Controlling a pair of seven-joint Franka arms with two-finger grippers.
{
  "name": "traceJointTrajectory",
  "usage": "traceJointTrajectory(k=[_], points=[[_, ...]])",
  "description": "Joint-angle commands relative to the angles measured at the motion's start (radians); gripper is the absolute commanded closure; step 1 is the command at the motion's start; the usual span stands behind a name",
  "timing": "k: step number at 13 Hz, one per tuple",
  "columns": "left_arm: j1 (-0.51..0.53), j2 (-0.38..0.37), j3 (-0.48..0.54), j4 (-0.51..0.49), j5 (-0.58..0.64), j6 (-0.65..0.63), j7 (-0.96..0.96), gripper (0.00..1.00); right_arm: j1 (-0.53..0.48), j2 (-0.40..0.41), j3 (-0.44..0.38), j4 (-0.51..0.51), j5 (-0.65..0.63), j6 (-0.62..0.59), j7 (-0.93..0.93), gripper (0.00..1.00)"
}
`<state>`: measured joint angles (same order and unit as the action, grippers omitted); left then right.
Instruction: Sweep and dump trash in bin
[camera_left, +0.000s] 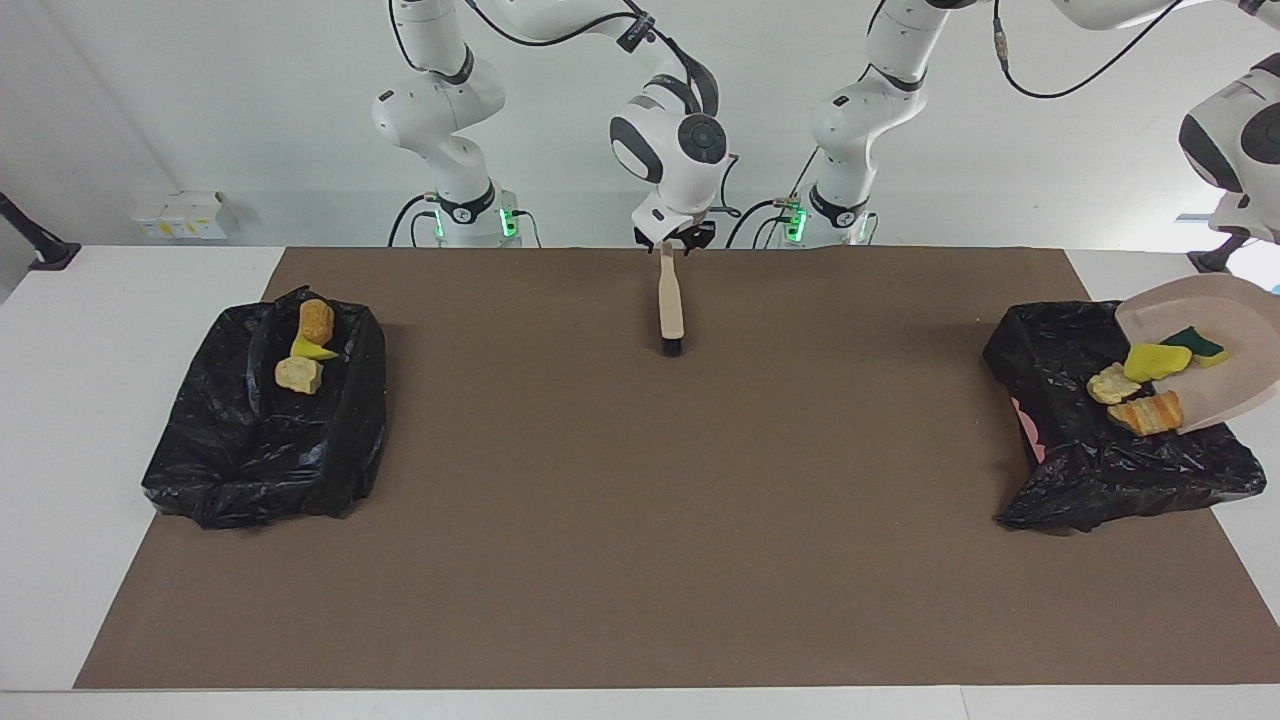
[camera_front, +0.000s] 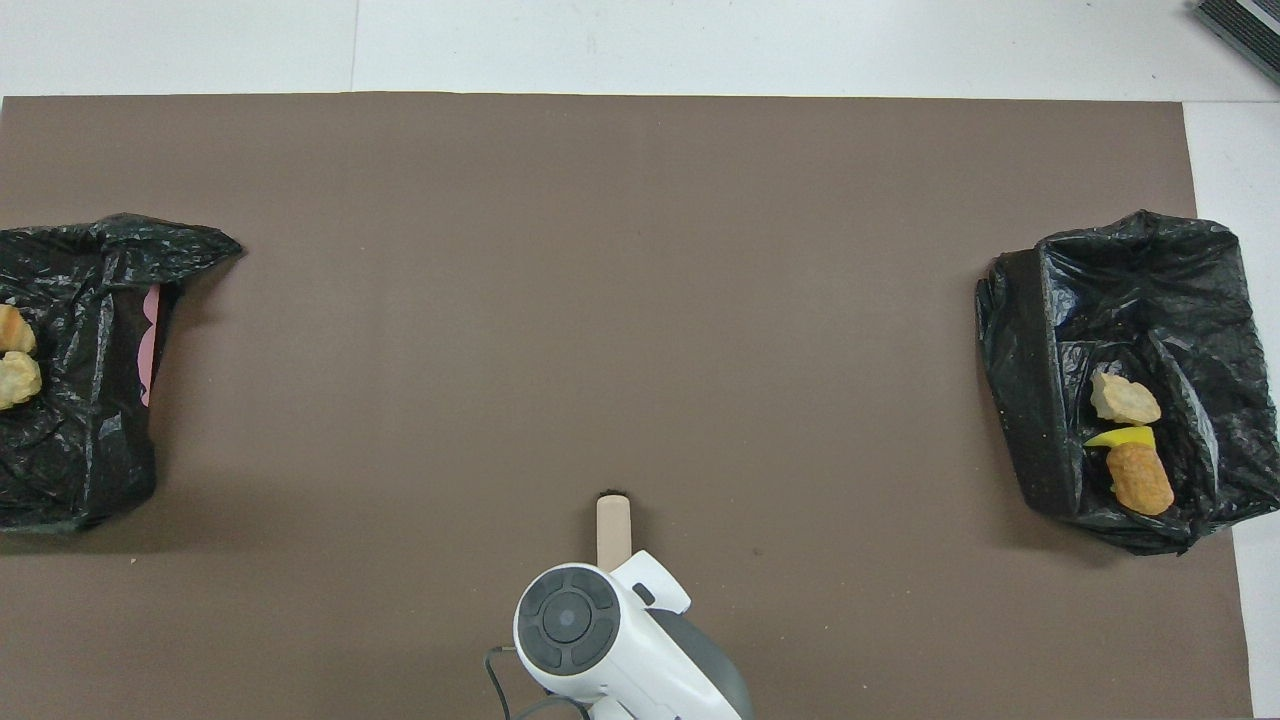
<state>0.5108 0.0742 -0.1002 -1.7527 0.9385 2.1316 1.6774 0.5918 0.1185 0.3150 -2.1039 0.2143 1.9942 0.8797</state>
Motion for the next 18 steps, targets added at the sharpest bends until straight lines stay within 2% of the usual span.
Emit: traceJointTrajectory(k=[1, 2, 3, 5, 7, 10, 12, 14, 18], points=[[-0.008, -0.089, 0.01, -0.048, 0.025, 0.024, -0.01, 1.0, -0.091, 0.024, 0.004, 0.036, 0.013, 0.098, -0.024, 0.12], [-0.008, -0.1, 0.01, -0.045, 0.026, 0.025, -0.01, 1.0, -0.121, 0.032, 0.003, 0.05, 0.01, 0.156, -0.034, 0.09], [-0.008, -0.109, 0.01, -0.045, 0.026, 0.024, -0.01, 1.0, -0.159, 0.038, 0.003, 0.054, 0.001, 0.193, -0.035, 0.01], [-0.009, -0.134, 0.002, -0.05, 0.02, 0.012, -0.021, 1.0, -0.254, 0.05, 0.001, 0.061, -0.053, 0.25, -0.038, 0.0], [-0.05, -0.139, -0.003, -0.051, -0.007, -0.051, -0.069, 1.0, -0.341, 0.058, 0.001, 0.073, -0.177, 0.27, -0.038, 0.0], [-0.107, -0.142, -0.004, -0.059, -0.156, -0.168, -0.149, 1.0, -0.492, 0.034, 0.006, 0.114, -0.234, 0.258, -0.115, 0.0], [-0.146, -0.149, -0.004, -0.064, -0.278, -0.237, -0.244, 1.0, -0.553, -0.031, 0.001, 0.117, -0.234, 0.244, -0.206, 0.0], [-0.196, -0.155, -0.003, -0.07, -0.386, -0.297, -0.386, 1.0, -0.604, -0.091, 0.001, 0.142, -0.234, 0.154, -0.289, 0.0], [-0.325, -0.166, -0.004, -0.073, -0.545, -0.413, -0.721, 1.0, -0.673, -0.126, -0.002, 0.399, -0.231, -0.26, -0.419, 0.0]])
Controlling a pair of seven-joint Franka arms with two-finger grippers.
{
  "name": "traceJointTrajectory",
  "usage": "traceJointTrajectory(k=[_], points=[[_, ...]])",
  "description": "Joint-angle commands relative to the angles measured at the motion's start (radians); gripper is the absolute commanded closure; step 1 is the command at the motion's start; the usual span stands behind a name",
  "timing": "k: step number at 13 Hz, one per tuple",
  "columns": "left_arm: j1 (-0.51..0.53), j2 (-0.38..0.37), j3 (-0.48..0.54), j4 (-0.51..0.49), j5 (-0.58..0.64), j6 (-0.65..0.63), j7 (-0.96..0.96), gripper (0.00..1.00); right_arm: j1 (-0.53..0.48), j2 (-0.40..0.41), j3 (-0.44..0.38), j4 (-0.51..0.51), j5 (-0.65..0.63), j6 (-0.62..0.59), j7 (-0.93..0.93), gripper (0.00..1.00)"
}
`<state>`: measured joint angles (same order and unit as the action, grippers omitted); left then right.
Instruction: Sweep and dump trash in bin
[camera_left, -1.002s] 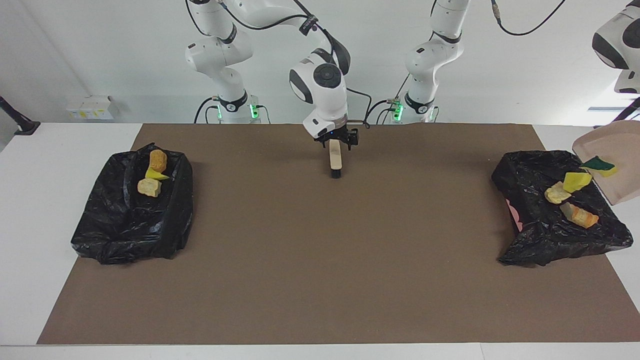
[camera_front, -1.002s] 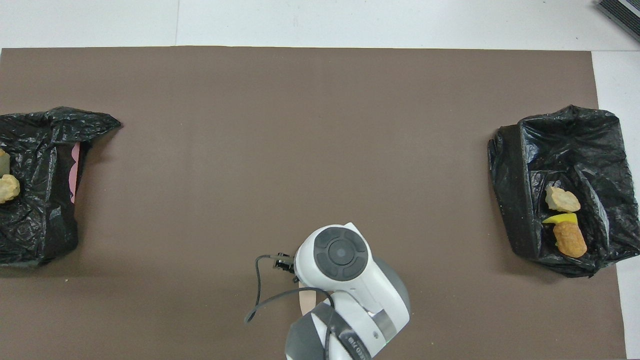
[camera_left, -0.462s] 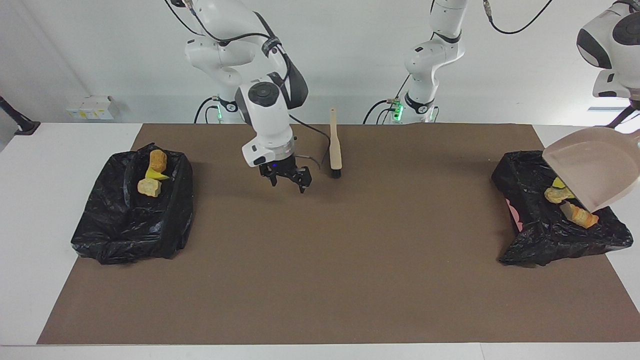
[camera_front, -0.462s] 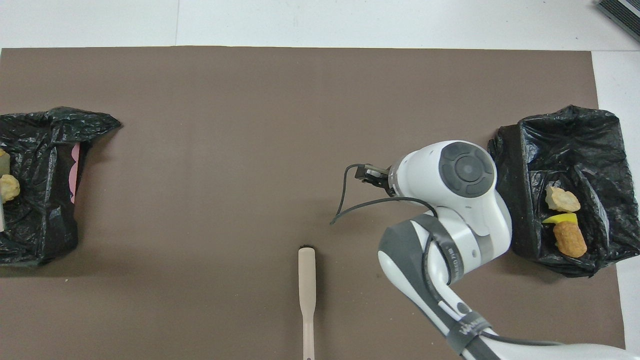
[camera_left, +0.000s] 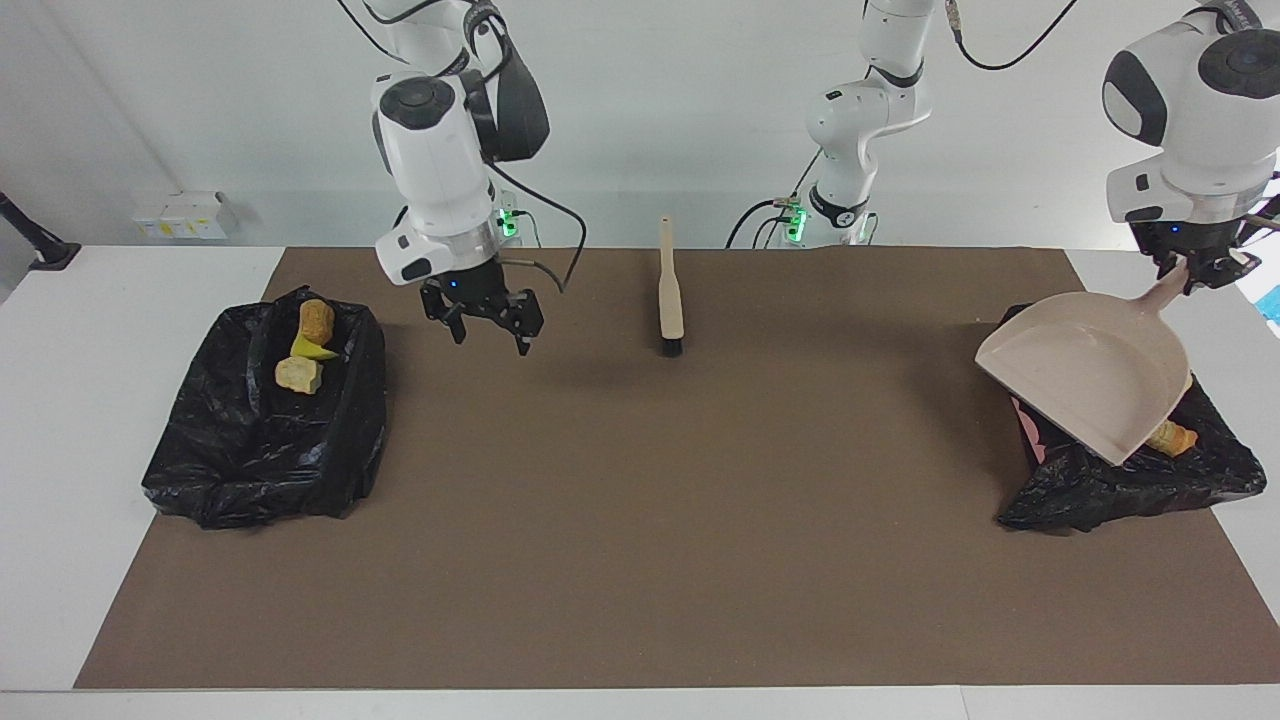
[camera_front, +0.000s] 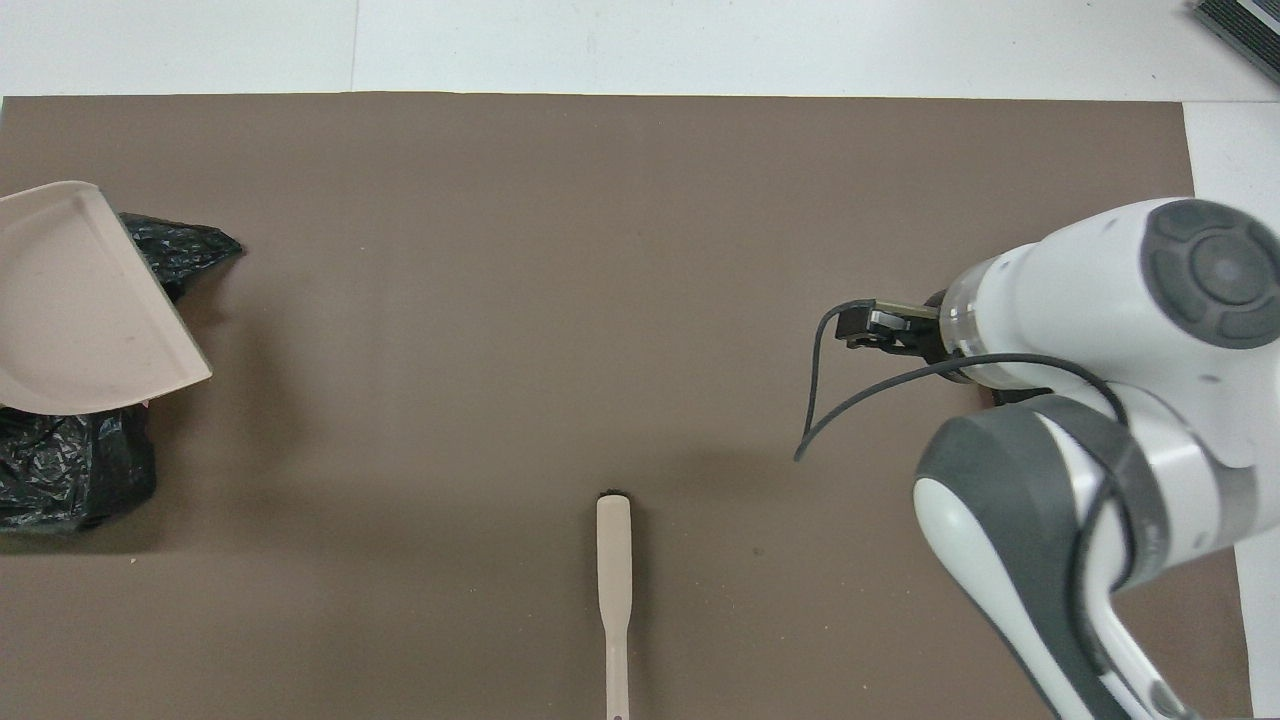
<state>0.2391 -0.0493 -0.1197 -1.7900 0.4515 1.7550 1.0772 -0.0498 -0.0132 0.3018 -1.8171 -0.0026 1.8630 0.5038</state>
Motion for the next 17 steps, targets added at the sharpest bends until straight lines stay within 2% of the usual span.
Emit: traceJointTrajectory(k=[1, 2, 4, 6, 9, 10, 12, 14, 17], points=[[-0.081, -0.044, 0.015, -0.039, -0.097, -0.058, -0.194, 1.0, -0.033, 0.001, 0.001, 0.158, -0.017, -0.201, -0.053, 0.0], [-0.116, -0.053, 0.015, -0.049, -0.147, -0.075, -0.291, 1.0, -0.035, 0.004, -0.019, 0.221, -0.017, -0.281, -0.074, 0.0], [-0.197, -0.072, 0.015, -0.072, -0.207, -0.097, -0.493, 1.0, -0.036, 0.013, -0.024, 0.269, -0.017, -0.37, -0.087, 0.0], [-0.291, -0.076, 0.015, -0.074, -0.25, -0.117, -0.674, 1.0, -0.038, 0.012, -0.039, 0.288, -0.022, -0.396, -0.088, 0.0], [-0.388, -0.078, 0.015, -0.072, -0.399, -0.108, -0.876, 1.0, -0.038, 0.005, -0.052, 0.311, -0.022, -0.401, -0.088, 0.0], [-0.443, -0.072, 0.015, -0.071, -0.413, -0.1, -0.945, 1.0, -0.038, 0.007, -0.053, 0.318, -0.022, -0.401, -0.088, 0.0], [-0.539, -0.048, 0.015, -0.071, -0.43, -0.042, -1.116, 1.0, -0.038, 0.01, -0.055, 0.343, -0.027, -0.403, -0.088, 0.0], [-0.584, -0.008, 0.015, -0.068, -0.485, 0.032, -1.18, 1.0, -0.039, 0.013, -0.053, 0.354, -0.06, -0.416, -0.119, 0.0], [-0.678, 0.084, 0.015, -0.063, -0.488, 0.131, -1.316, 1.0, -0.028, 0.016, -0.059, 0.387, -0.068, -0.444, -0.151, 0.0]])
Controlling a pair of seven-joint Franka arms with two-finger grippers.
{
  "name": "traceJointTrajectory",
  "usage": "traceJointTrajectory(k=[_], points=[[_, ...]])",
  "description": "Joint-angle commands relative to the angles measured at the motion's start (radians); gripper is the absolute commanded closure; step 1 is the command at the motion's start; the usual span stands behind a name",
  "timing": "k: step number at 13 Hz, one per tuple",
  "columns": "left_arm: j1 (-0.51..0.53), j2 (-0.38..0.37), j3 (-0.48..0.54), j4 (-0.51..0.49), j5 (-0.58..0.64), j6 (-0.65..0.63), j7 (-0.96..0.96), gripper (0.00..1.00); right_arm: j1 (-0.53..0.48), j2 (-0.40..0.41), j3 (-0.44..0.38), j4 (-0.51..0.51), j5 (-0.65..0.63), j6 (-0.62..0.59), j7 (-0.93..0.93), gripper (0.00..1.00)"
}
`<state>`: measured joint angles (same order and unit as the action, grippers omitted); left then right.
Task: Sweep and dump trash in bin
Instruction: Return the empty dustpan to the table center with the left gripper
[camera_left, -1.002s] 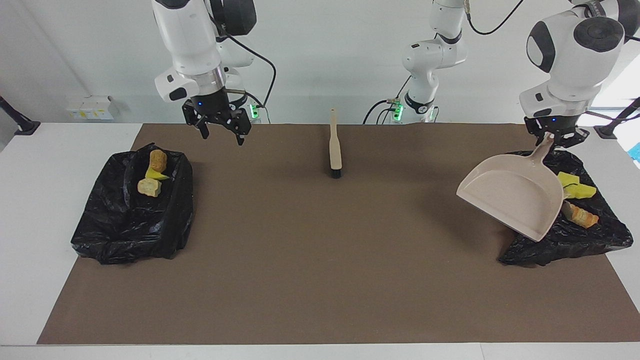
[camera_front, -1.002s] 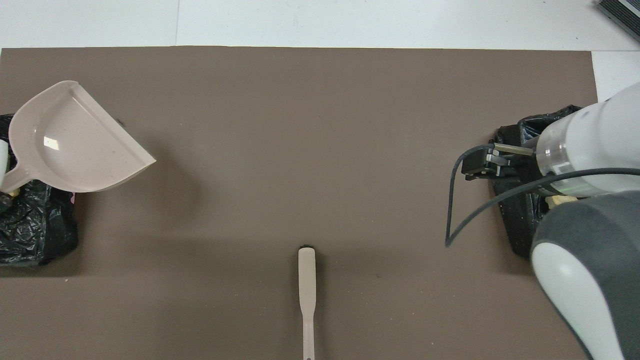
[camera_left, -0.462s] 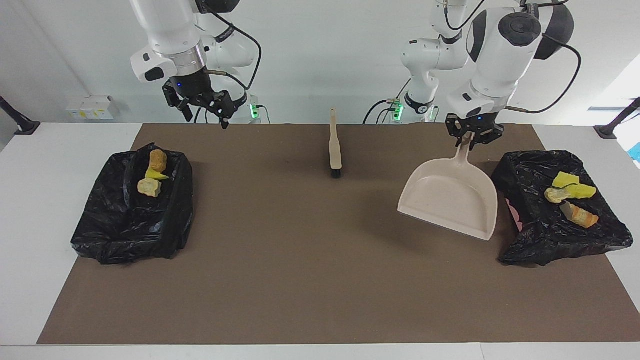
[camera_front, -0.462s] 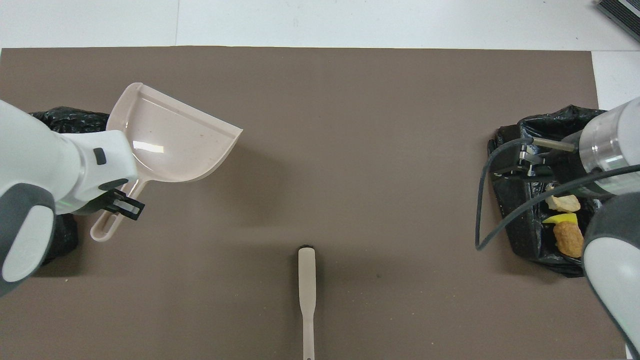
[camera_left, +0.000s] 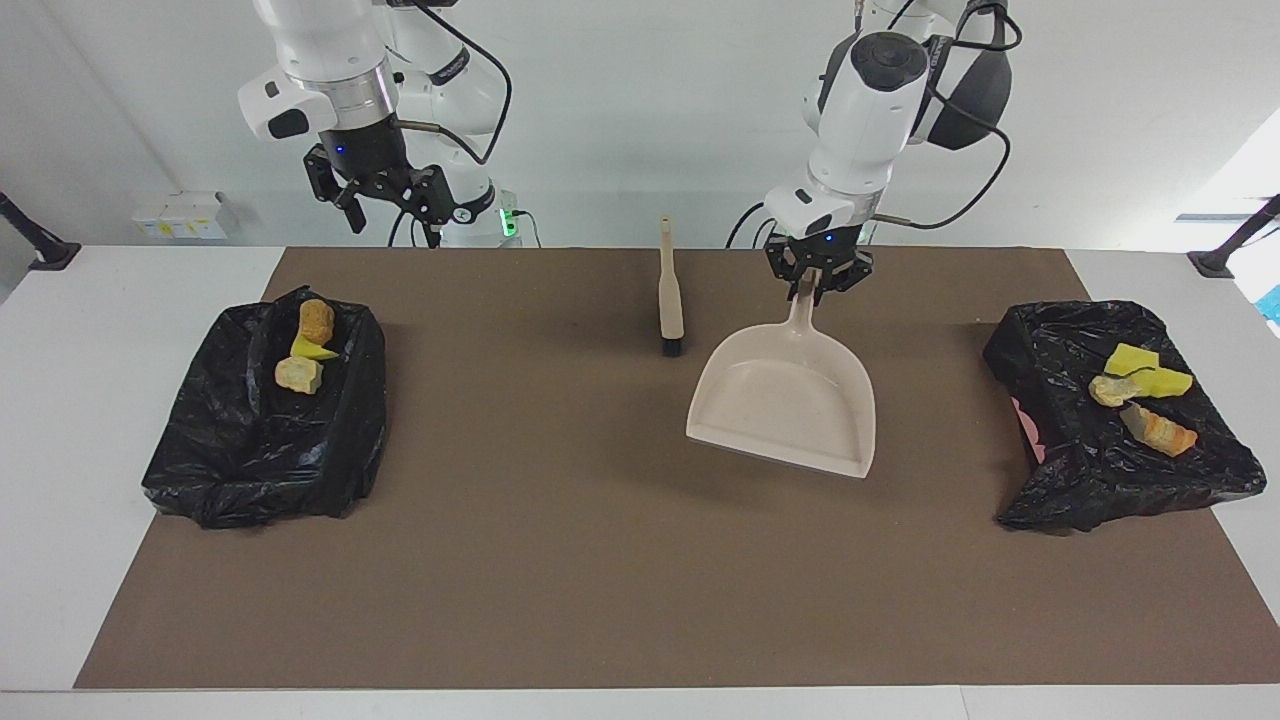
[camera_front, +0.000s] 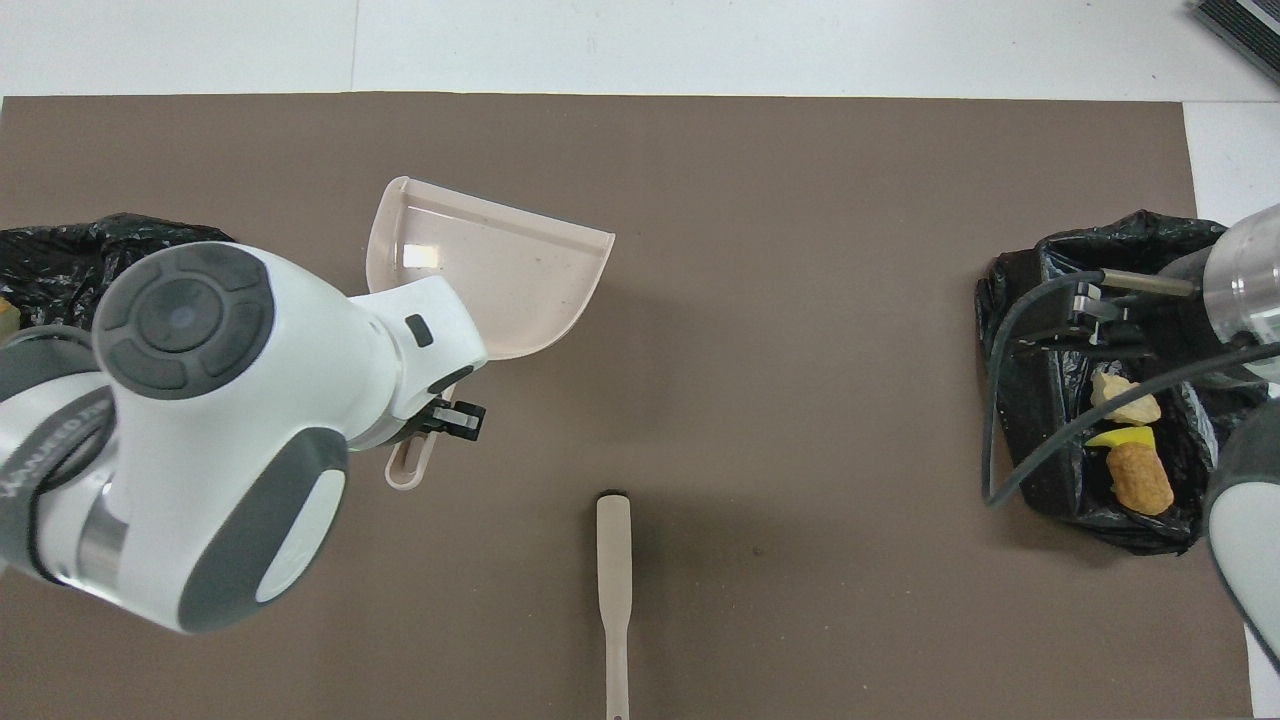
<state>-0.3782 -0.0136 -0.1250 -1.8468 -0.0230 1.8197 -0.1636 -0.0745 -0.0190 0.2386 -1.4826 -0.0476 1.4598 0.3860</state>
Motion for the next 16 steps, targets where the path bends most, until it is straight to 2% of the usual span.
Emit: traceJointTrajectory(k=[1, 3, 6, 8, 13, 15, 16], points=[[-0.077, 0.087, 0.021, 0.009, -0.014, 0.078, -0.102, 1.0, 0.002, 0.022, -0.011, 0.057, -0.023, -0.042, -0.033, 0.0], [-0.128, 0.203, 0.021, 0.053, -0.014, 0.136, -0.207, 1.0, 0.027, 0.022, -0.05, 0.059, -0.023, -0.044, -0.033, 0.0], [-0.169, 0.279, 0.021, 0.043, -0.02, 0.246, -0.284, 1.0, 0.087, 0.016, -0.138, 0.077, -0.017, -0.081, -0.033, 0.0], [-0.177, 0.291, 0.021, 0.031, -0.02, 0.292, -0.3, 1.0, 0.117, 0.005, -0.192, 0.074, 0.002, -0.085, -0.033, 0.0], [-0.18, 0.287, 0.021, -0.032, -0.021, 0.365, -0.309, 0.95, 0.119, -0.01, -0.22, 0.055, 0.006, -0.096, -0.036, 0.0], [-0.18, 0.285, 0.021, -0.034, -0.021, 0.371, -0.317, 0.72, 0.116, -0.012, -0.219, 0.041, 0.008, -0.096, -0.048, 0.0], [-0.18, 0.285, 0.021, -0.032, -0.021, 0.366, -0.315, 0.54, 0.117, -0.012, -0.22, 0.039, 0.008, -0.098, -0.052, 0.0]])
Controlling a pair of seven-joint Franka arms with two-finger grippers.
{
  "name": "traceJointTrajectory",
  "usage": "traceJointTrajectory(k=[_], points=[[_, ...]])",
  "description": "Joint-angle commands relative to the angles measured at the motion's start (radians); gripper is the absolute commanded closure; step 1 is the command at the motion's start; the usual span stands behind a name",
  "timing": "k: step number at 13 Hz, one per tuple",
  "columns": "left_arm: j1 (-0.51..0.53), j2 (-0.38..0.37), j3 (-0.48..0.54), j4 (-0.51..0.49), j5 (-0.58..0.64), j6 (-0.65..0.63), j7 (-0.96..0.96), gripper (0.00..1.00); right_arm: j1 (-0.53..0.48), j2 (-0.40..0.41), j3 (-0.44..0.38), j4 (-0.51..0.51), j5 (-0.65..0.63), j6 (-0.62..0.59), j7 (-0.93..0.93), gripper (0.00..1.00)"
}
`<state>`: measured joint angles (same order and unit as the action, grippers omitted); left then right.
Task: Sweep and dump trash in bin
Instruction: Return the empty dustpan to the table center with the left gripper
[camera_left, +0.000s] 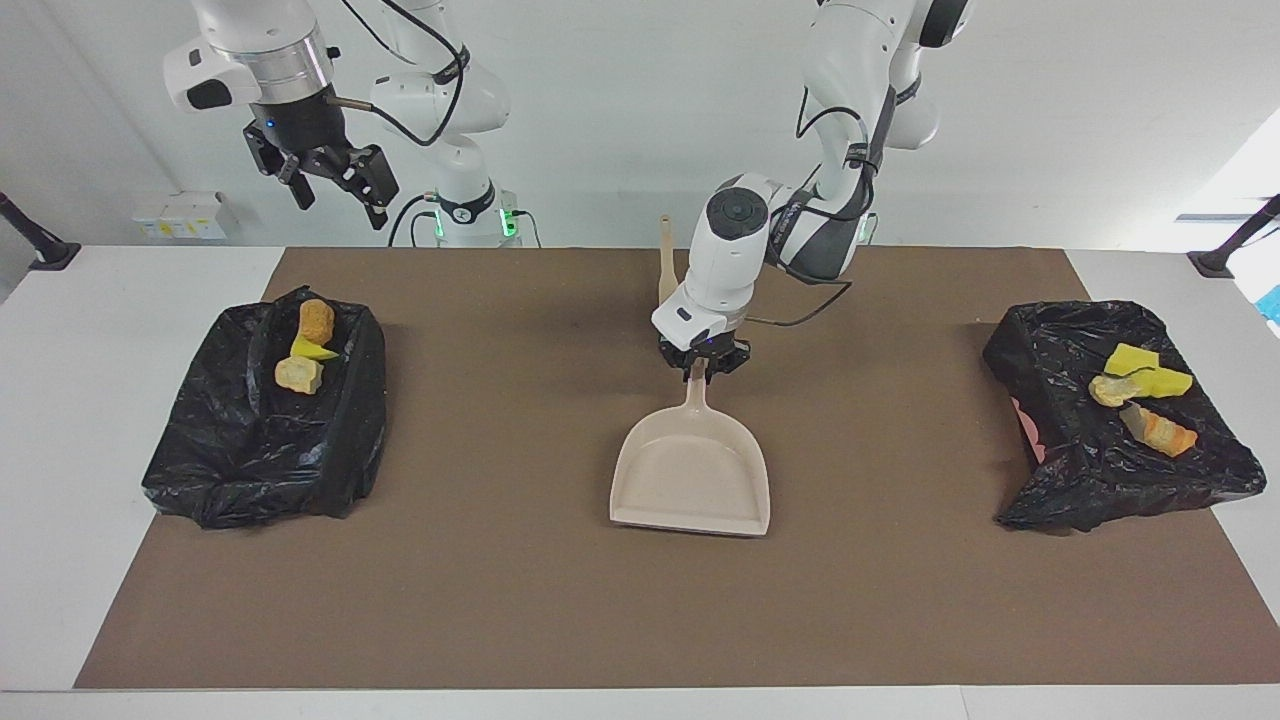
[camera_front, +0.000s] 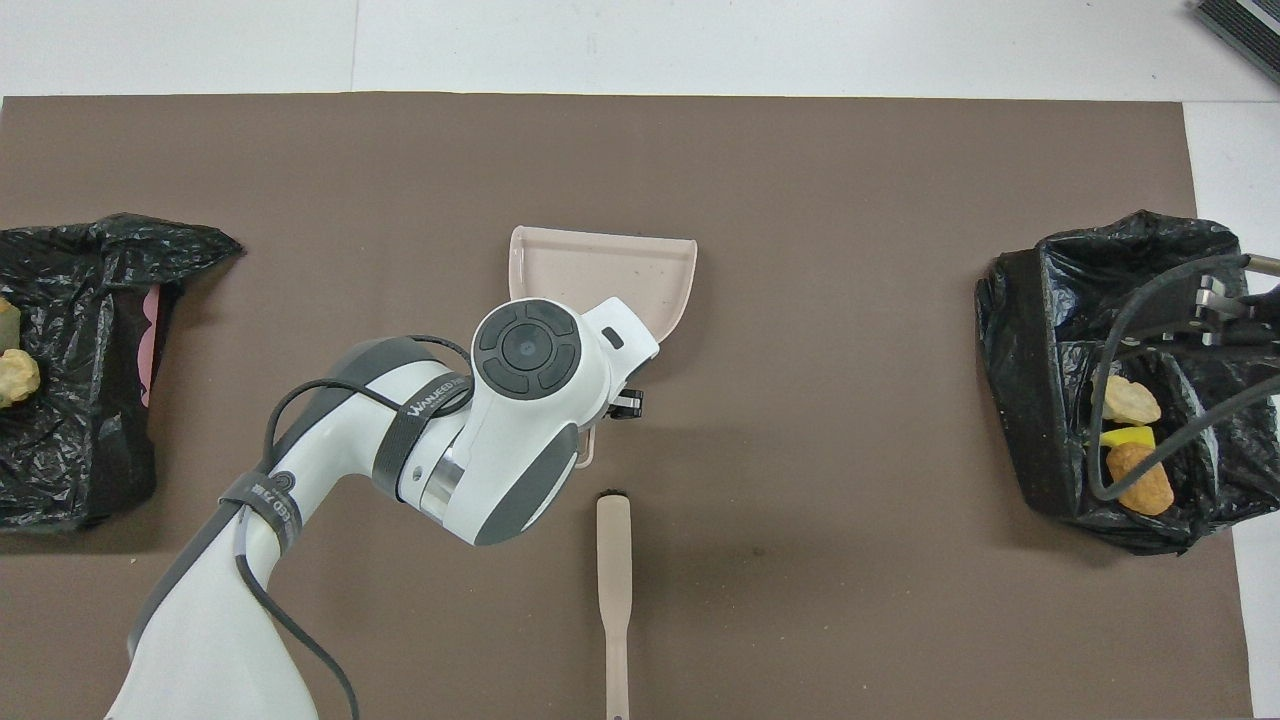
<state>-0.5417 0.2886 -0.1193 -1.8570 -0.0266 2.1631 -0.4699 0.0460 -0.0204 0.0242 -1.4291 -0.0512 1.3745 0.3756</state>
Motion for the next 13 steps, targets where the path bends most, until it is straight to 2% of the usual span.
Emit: traceJointTrajectory(k=[1, 2, 6, 13], points=[[-0.014, -0.017, 0.015, -0.024, -0.016, 0.017, -0.003, 0.06, -0.003, -0.01, -0.004, -0.014, 0.011, -0.006, -0.046, 0.0], [-0.001, -0.017, 0.017, -0.021, -0.016, 0.015, 0.008, 0.0, -0.003, -0.01, -0.003, -0.017, 0.011, -0.002, -0.079, 0.0], [0.08, -0.037, 0.029, 0.011, -0.007, -0.048, 0.019, 0.0, -0.011, -0.01, -0.006, -0.019, 0.048, 0.003, -0.138, 0.0], [0.308, -0.077, 0.029, 0.048, -0.007, -0.095, 0.227, 0.0, -0.011, -0.01, -0.006, -0.017, 0.048, 0.001, -0.136, 0.0]])
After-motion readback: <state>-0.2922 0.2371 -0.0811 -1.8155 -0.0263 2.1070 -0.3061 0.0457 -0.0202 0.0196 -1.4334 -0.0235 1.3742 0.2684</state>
